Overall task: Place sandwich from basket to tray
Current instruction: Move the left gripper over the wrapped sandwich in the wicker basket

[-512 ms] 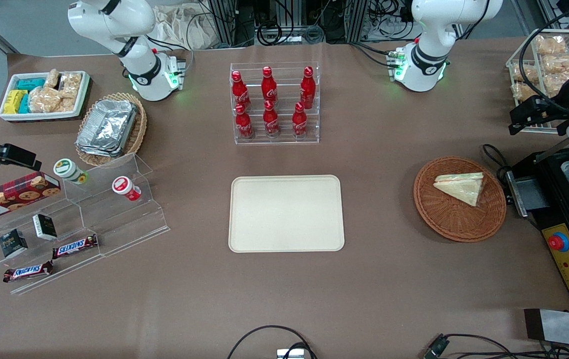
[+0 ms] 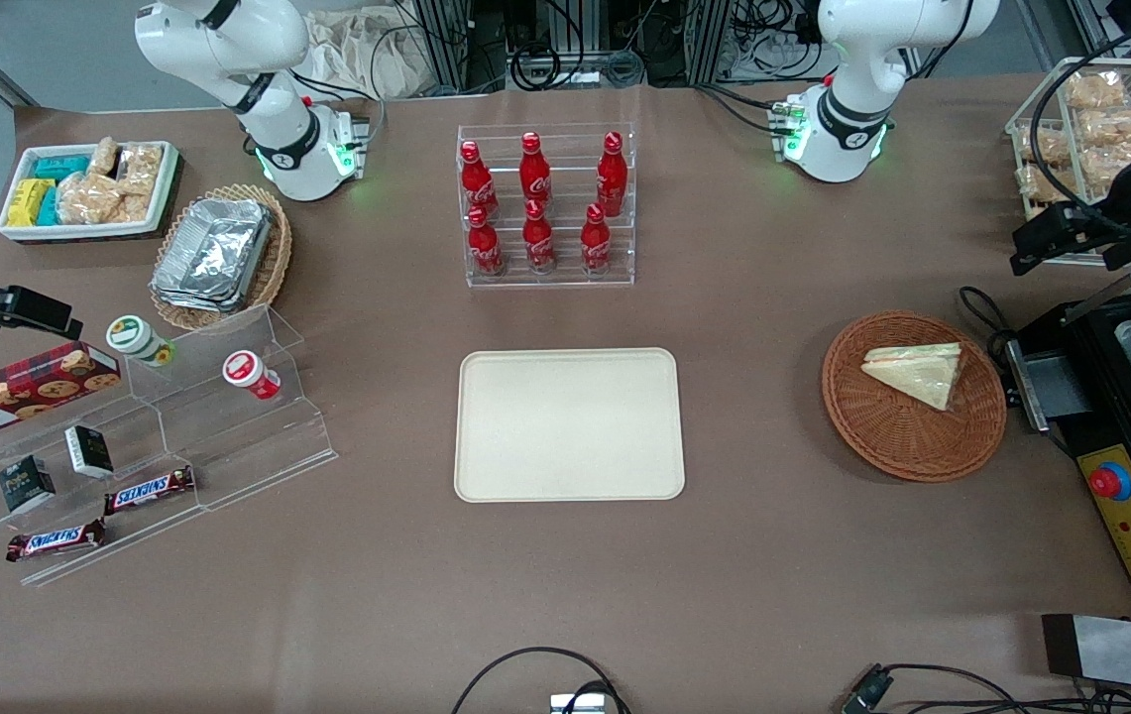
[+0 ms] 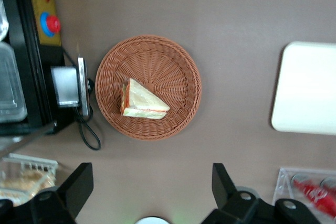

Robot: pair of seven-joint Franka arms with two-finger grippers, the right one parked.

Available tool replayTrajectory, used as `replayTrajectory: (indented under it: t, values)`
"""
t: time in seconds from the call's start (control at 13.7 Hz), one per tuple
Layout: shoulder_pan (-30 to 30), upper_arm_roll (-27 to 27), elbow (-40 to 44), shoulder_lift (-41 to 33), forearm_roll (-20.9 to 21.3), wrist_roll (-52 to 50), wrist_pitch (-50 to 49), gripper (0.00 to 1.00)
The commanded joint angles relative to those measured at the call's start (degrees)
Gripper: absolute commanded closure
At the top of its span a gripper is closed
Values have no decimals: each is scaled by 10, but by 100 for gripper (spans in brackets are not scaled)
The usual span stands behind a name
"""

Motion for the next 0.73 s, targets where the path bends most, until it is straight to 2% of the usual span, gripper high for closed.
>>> replayTrajectory:
  t: [0.0, 0.37, 0.66]
  values:
    - [-3, -1, -1, 15, 3, -77, -10, 0]
    - [-2, 0, -60, 14, 4, -202, 16, 0]
    - [1, 1, -199, -41, 1, -315, 158, 0]
